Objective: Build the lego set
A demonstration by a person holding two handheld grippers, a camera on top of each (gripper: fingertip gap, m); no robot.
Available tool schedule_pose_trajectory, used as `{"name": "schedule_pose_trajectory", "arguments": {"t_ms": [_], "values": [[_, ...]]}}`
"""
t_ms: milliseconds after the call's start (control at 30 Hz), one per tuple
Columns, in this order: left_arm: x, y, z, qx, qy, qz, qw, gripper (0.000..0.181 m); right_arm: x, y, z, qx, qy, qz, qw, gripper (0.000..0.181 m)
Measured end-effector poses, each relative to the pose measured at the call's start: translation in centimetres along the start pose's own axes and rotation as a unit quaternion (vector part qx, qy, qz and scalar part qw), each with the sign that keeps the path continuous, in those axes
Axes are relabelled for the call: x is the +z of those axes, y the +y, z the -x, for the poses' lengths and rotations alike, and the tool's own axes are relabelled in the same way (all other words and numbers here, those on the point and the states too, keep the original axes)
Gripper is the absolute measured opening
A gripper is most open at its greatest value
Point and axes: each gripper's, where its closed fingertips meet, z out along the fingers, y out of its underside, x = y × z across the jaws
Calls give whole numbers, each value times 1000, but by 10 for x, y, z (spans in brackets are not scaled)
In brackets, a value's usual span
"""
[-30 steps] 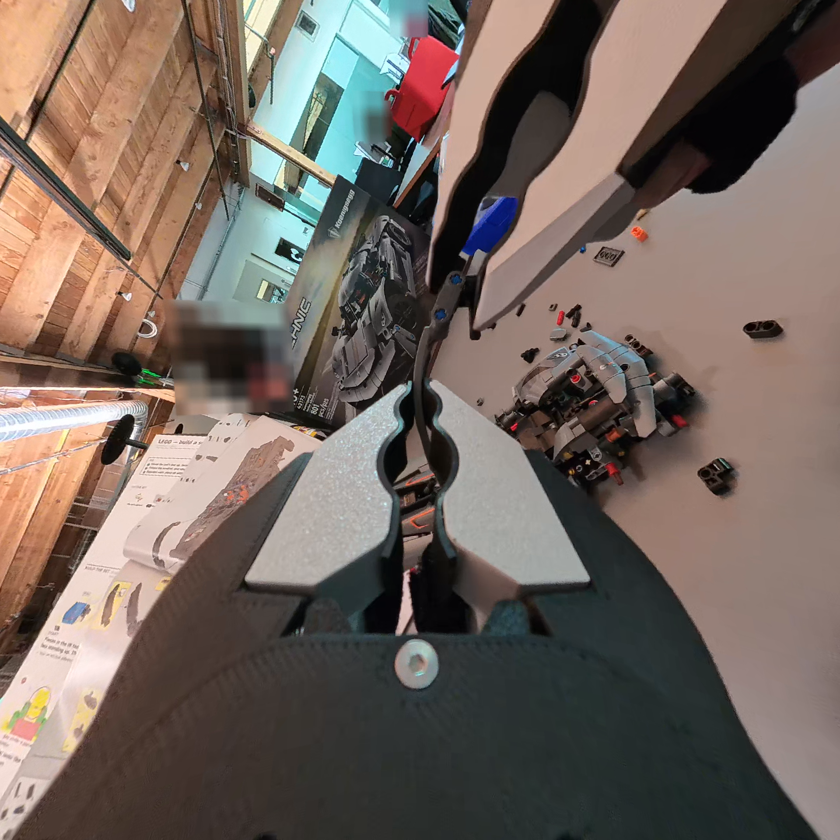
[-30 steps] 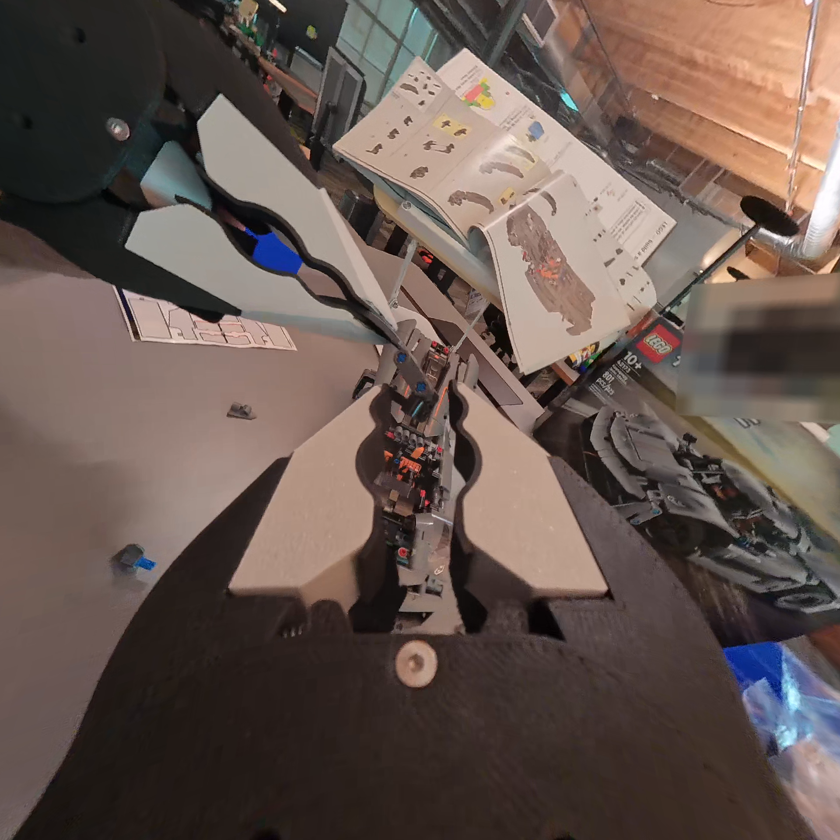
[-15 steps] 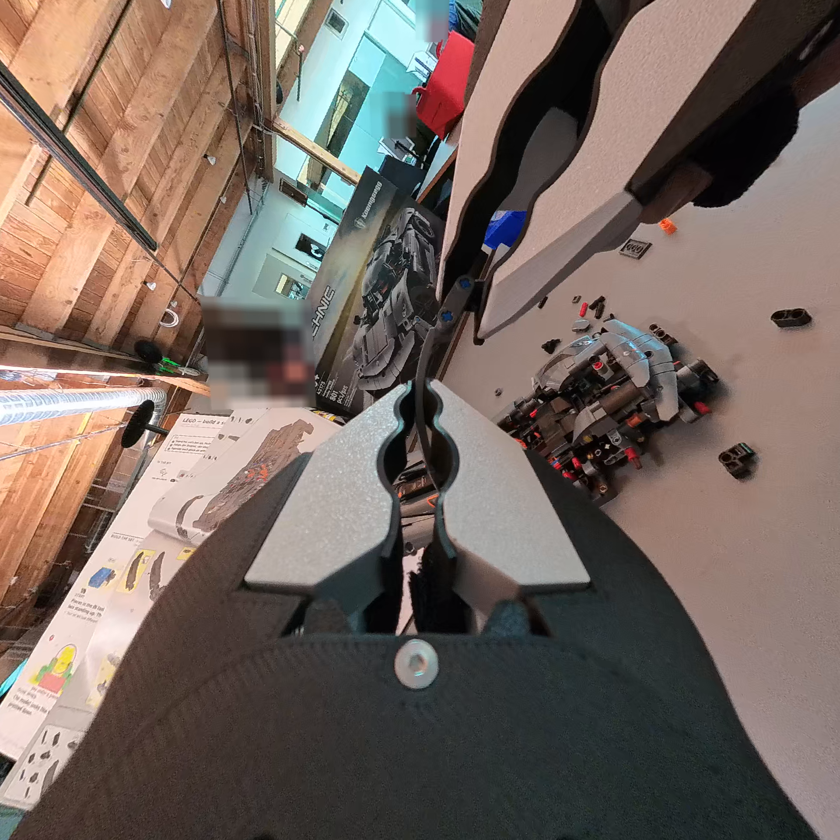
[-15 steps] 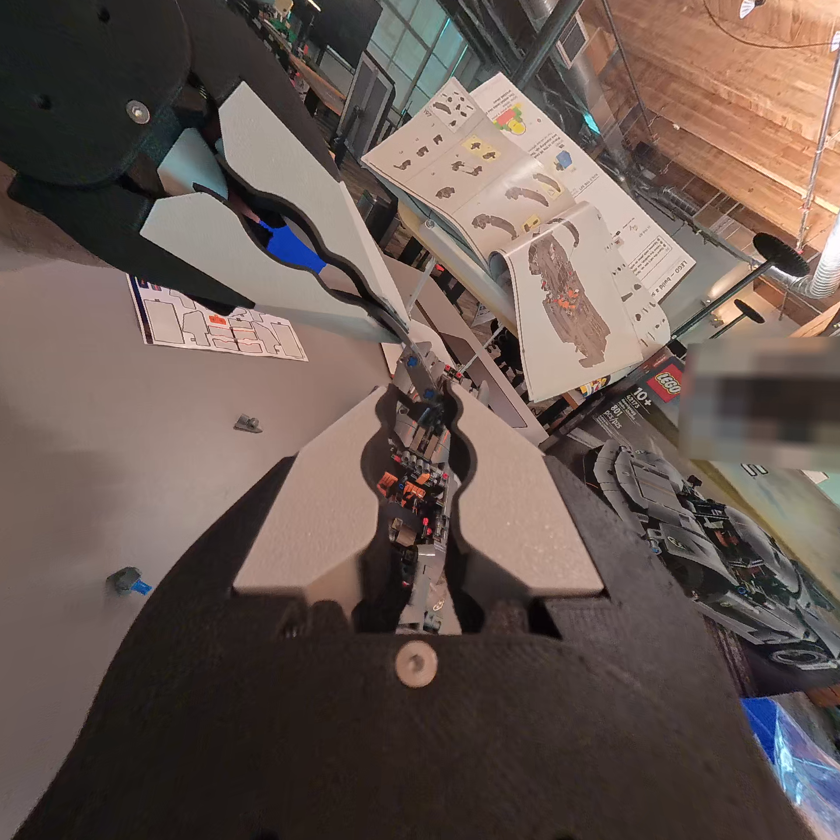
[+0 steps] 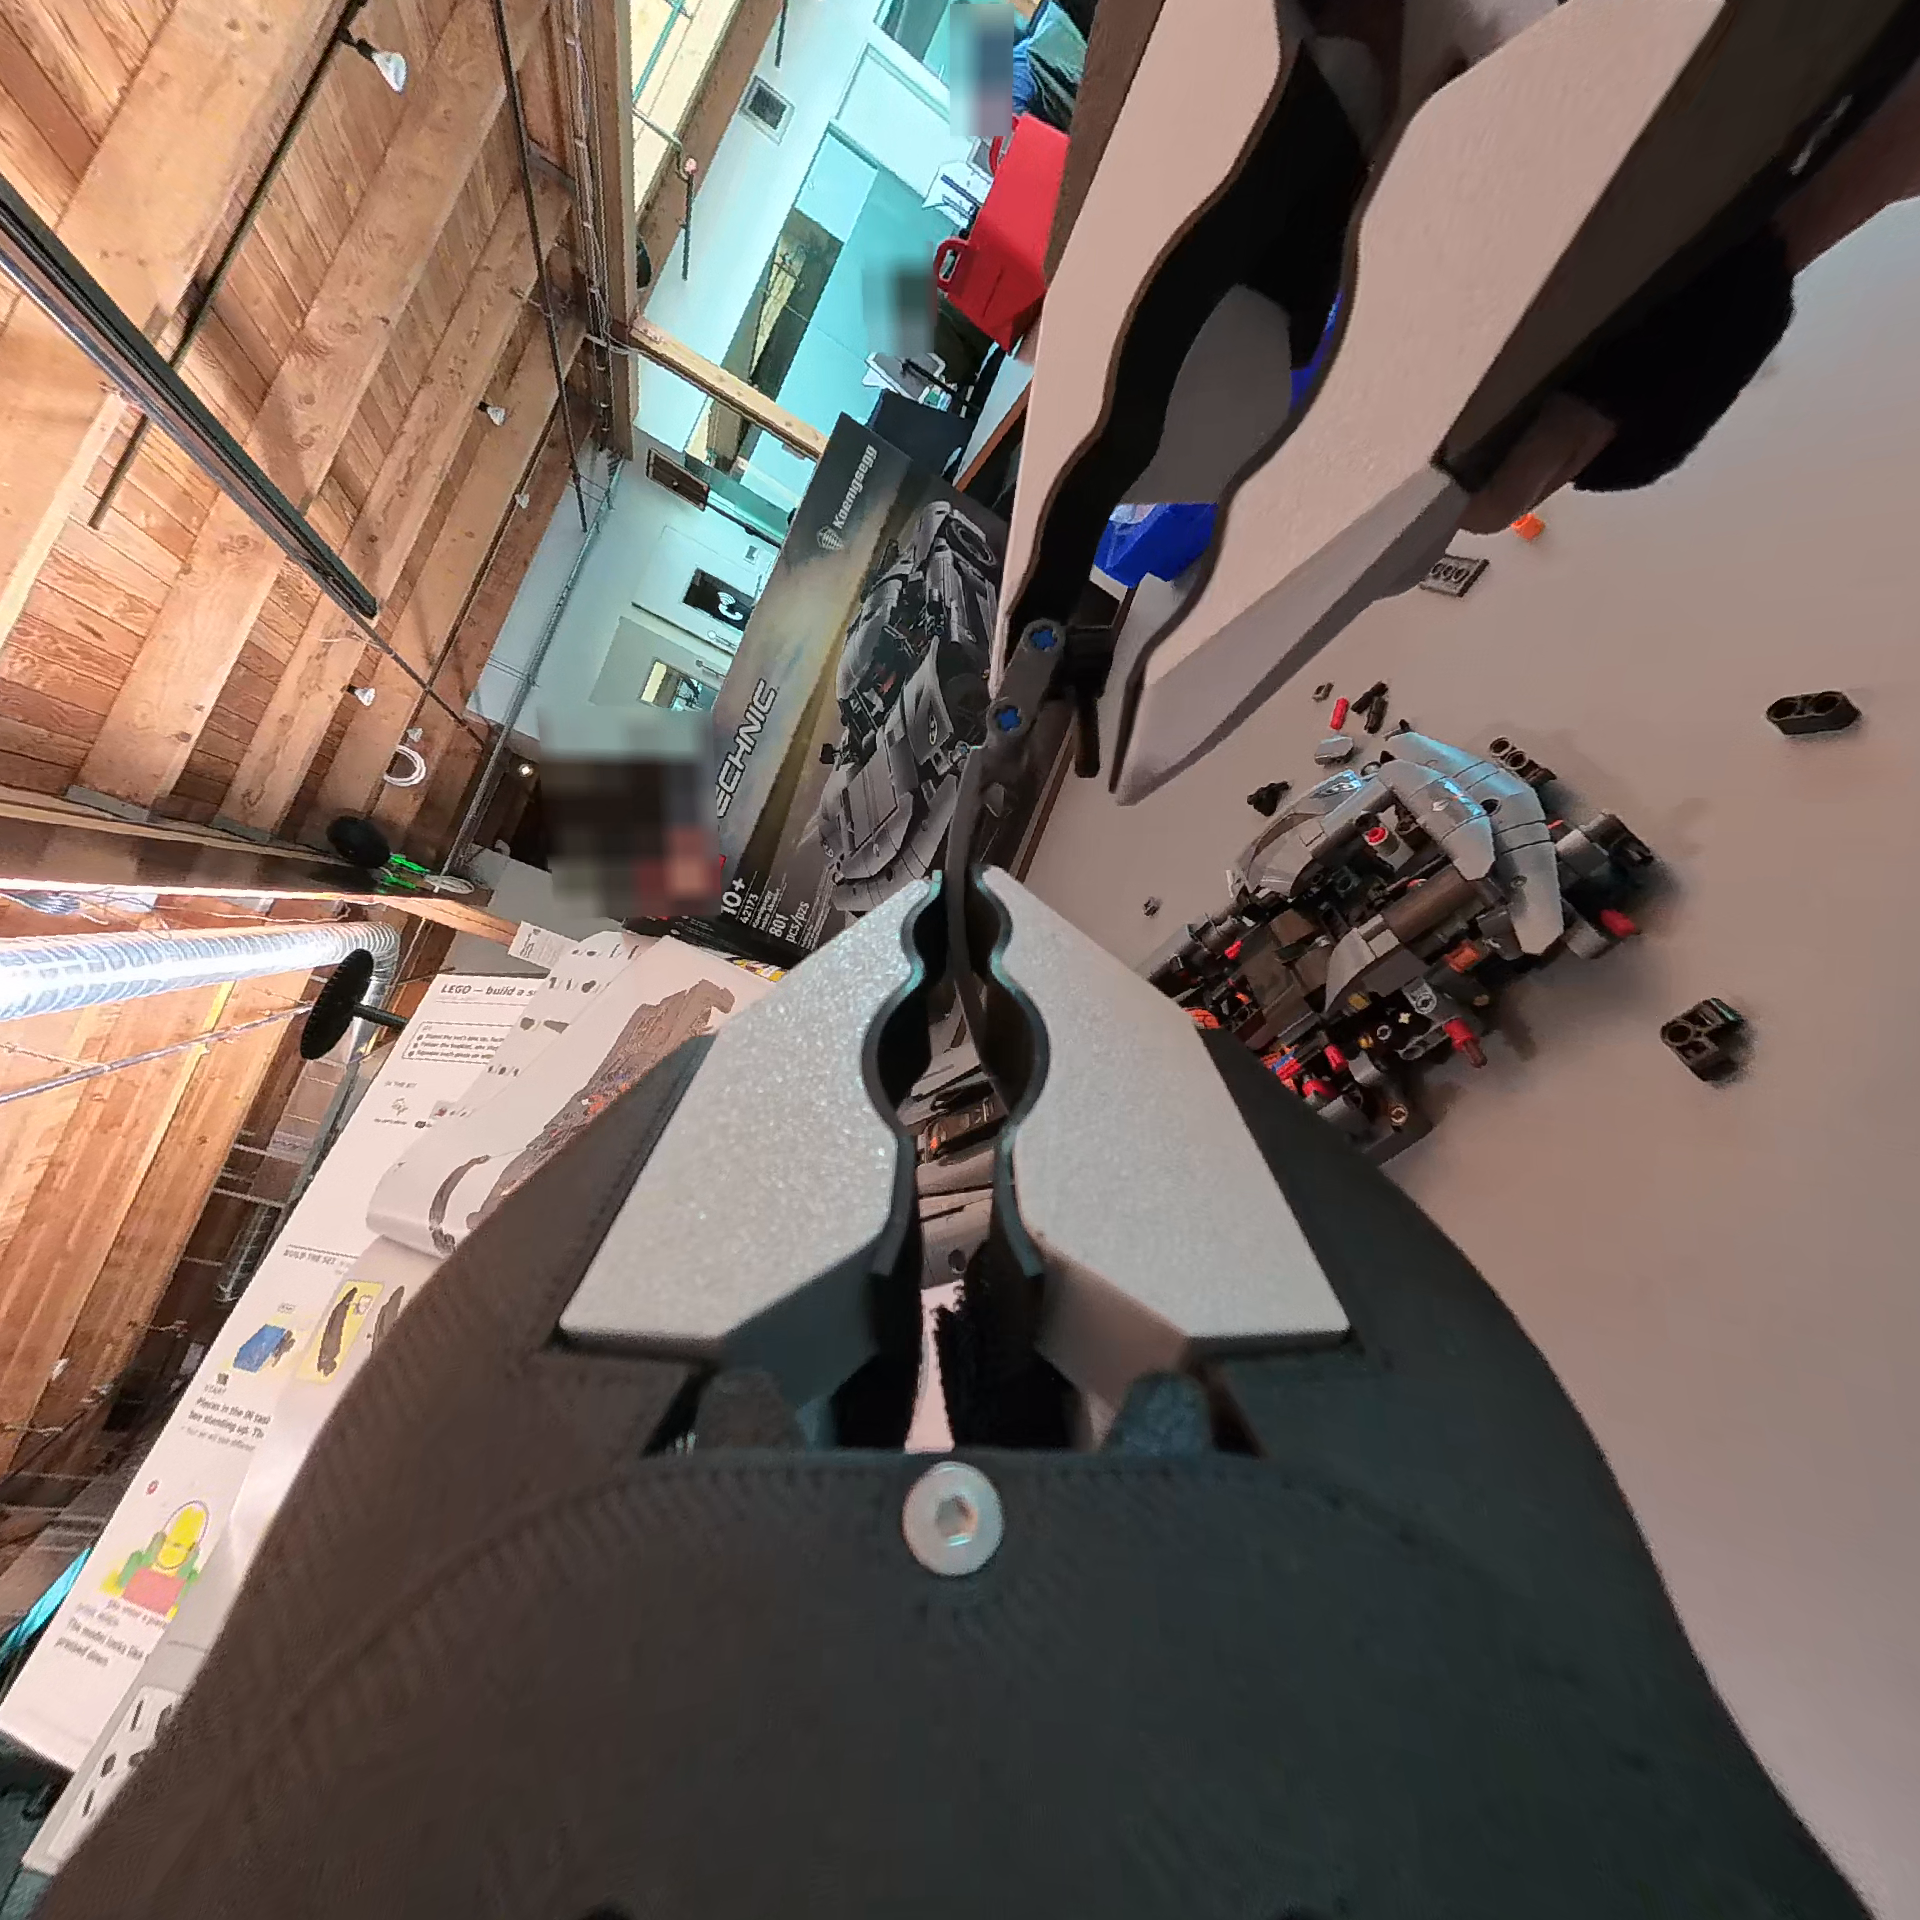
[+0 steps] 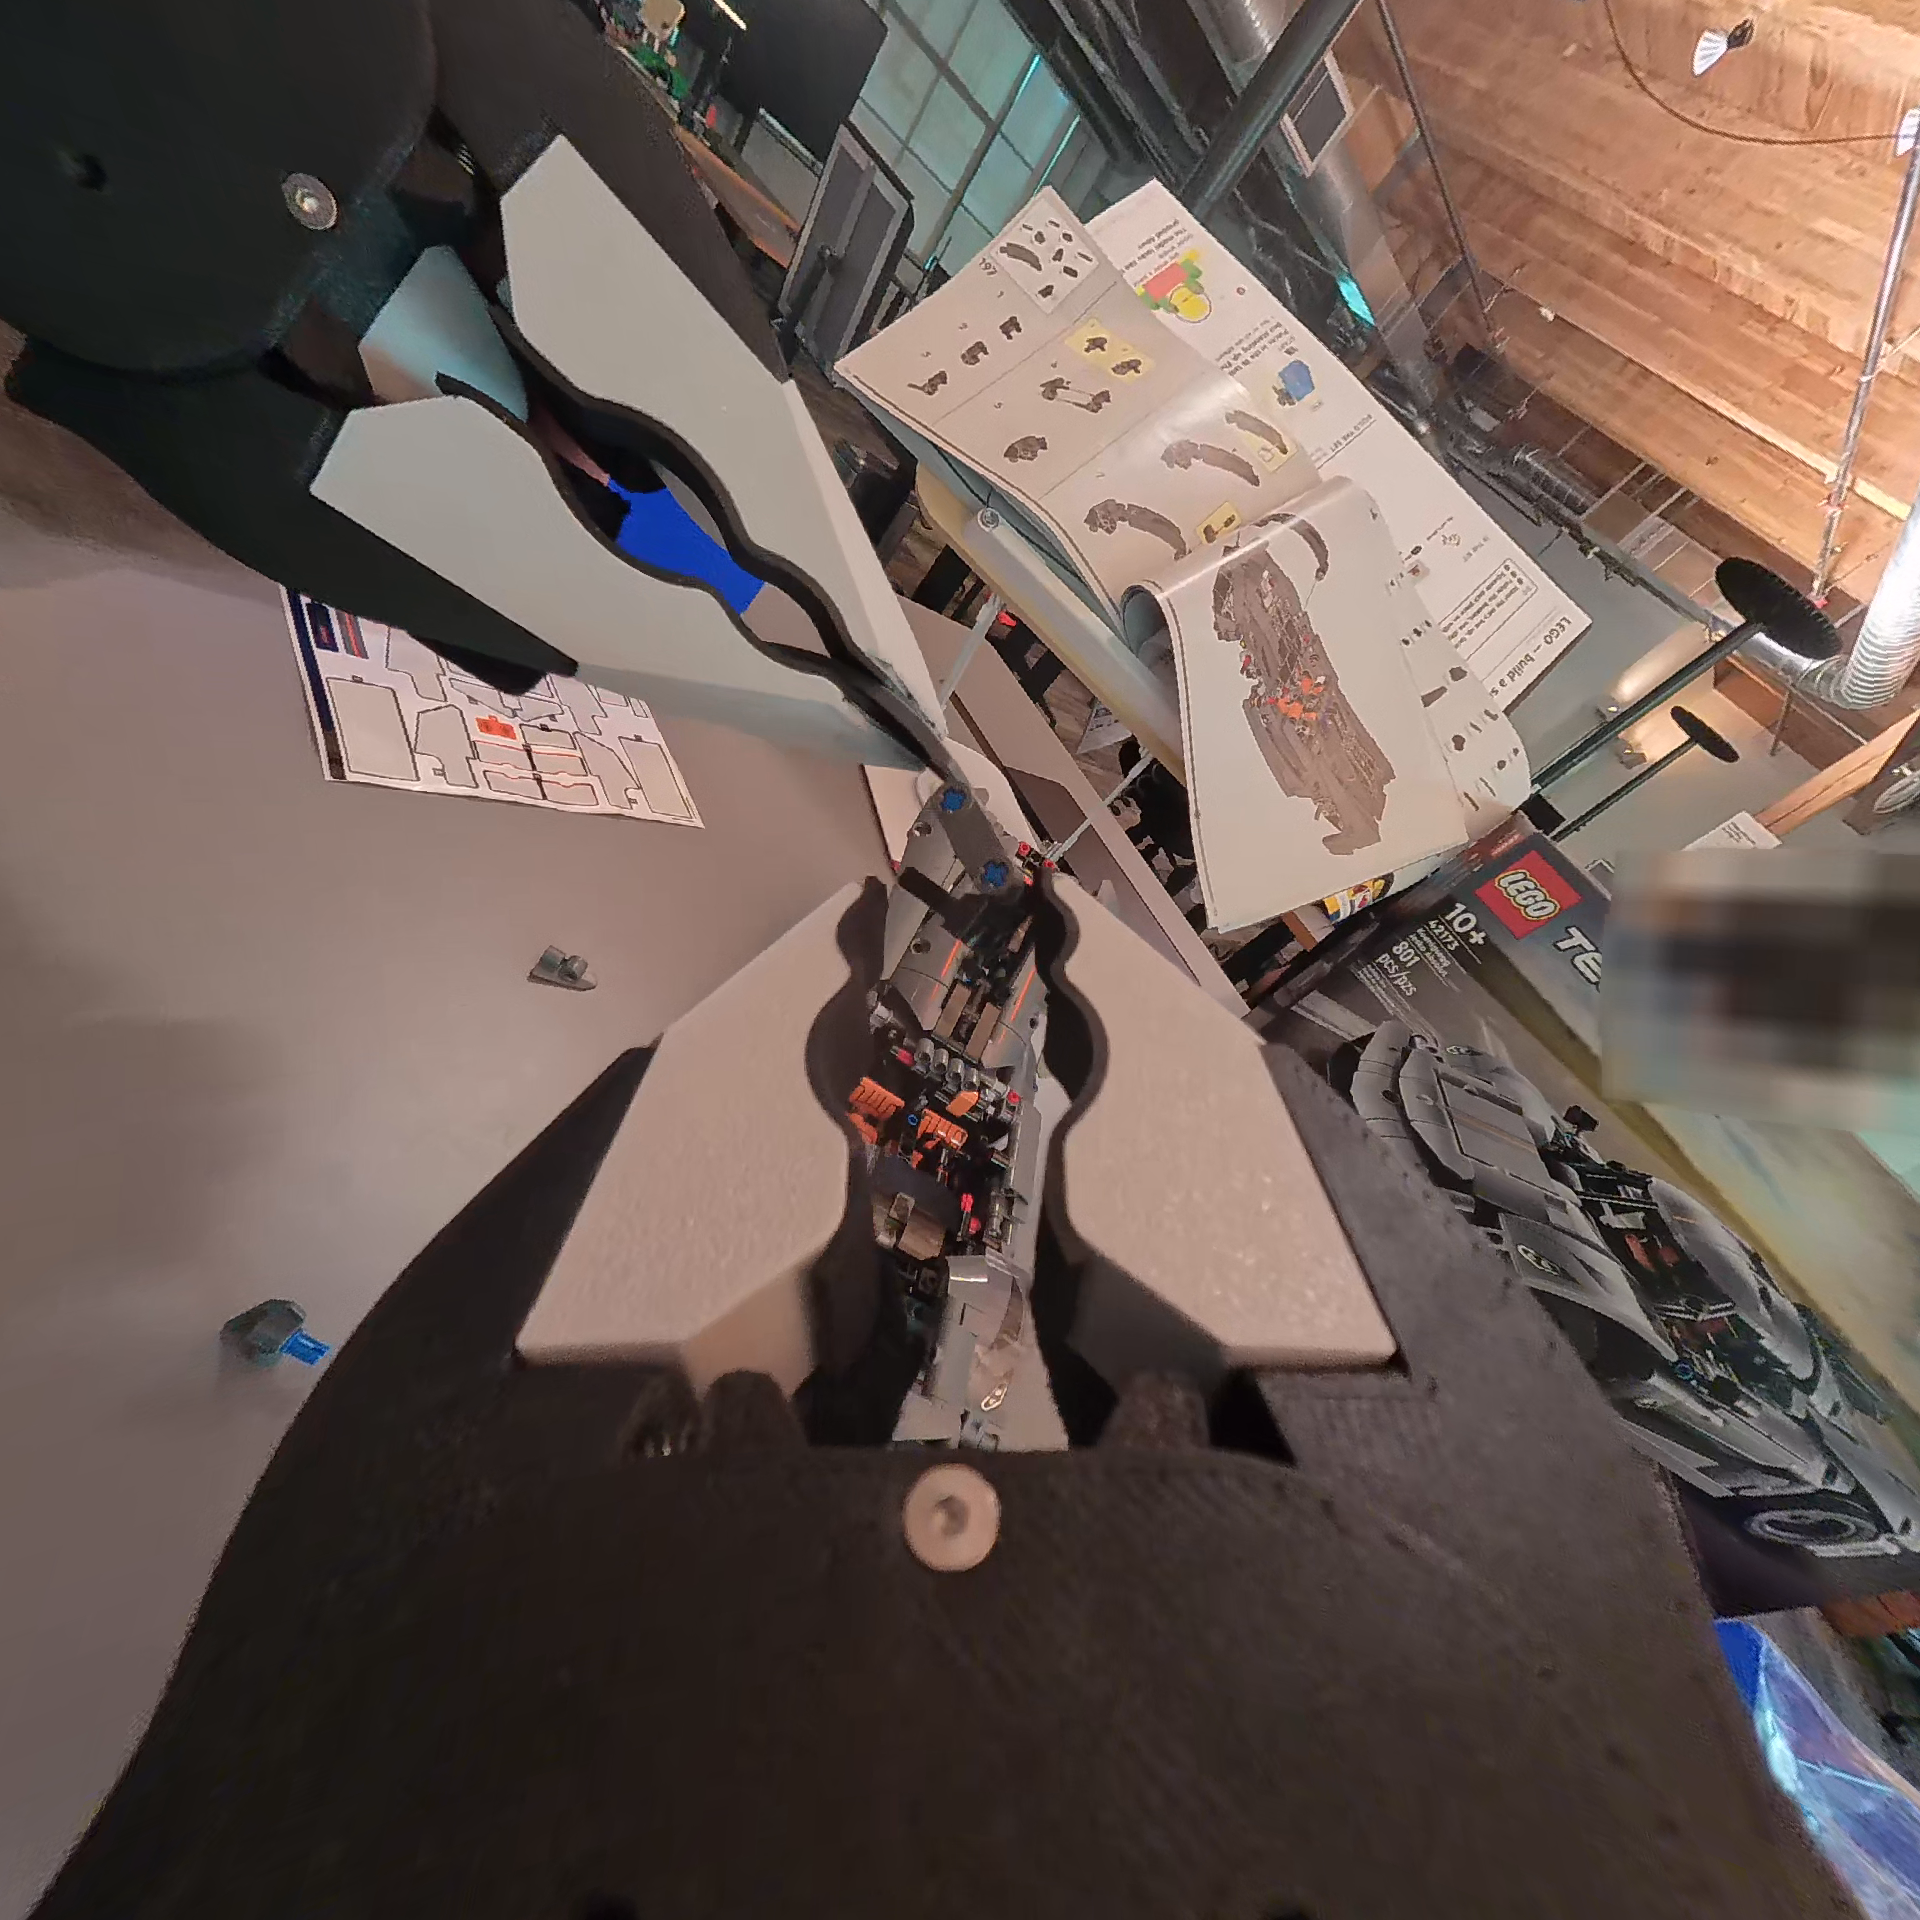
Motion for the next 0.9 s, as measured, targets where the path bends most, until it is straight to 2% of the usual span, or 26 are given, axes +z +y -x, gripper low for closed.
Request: {"name": "schedule_pose_trajectory", "arguments": {"t_ms": [900], "values": [[0, -5, 7, -18, -17, -9, 1000, 0, 2, -2, 10, -17, 23, 0, 1000, 23]]}}
